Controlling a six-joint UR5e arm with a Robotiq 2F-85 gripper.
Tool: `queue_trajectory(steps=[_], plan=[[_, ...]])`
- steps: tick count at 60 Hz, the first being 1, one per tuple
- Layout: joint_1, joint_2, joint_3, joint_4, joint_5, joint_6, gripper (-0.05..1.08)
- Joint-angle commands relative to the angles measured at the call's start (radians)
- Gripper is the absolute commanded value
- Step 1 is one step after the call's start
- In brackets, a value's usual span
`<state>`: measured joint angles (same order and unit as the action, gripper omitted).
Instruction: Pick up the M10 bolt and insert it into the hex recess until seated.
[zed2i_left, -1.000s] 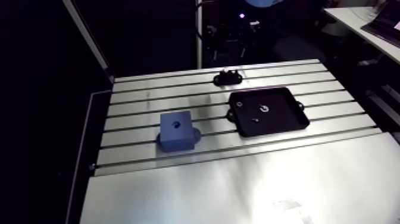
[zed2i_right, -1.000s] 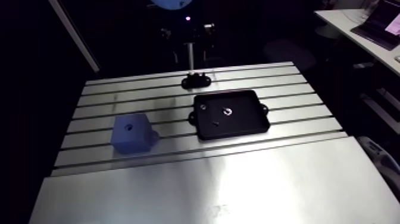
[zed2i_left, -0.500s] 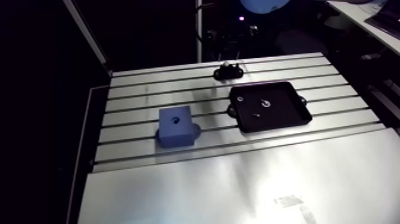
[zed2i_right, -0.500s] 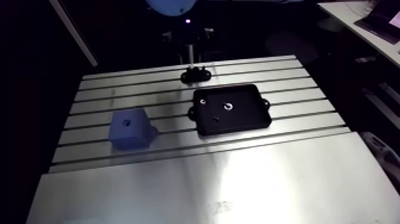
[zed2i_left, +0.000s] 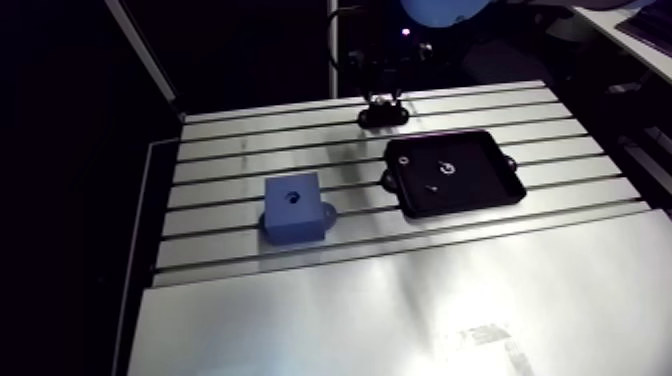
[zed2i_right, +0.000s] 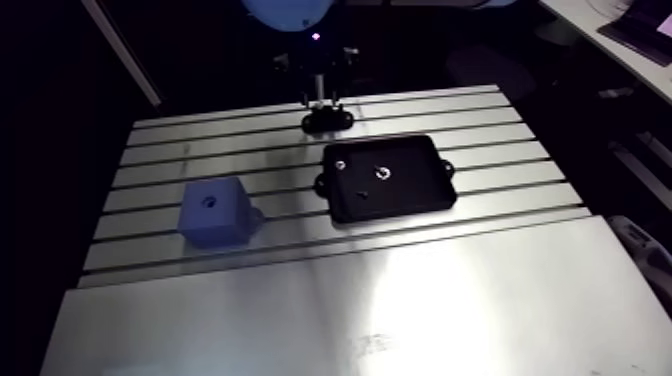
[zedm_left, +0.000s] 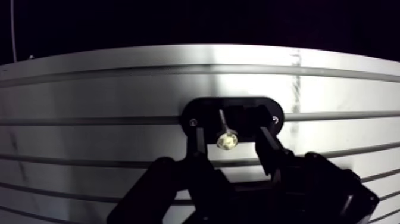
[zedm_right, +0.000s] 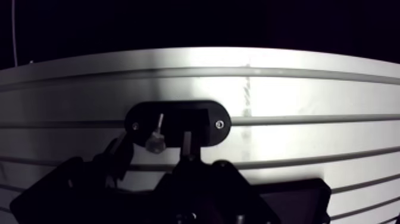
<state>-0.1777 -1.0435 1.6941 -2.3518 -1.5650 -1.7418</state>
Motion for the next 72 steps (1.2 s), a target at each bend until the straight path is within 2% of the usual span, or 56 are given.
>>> queue_trajectory(steps=[1,72], plan=[[-0.002,0.007,0.000,-0.001,0.001,0.000,0.48],[0.006,0.014,-0.009,0.001,0.001,0.000,0.56]])
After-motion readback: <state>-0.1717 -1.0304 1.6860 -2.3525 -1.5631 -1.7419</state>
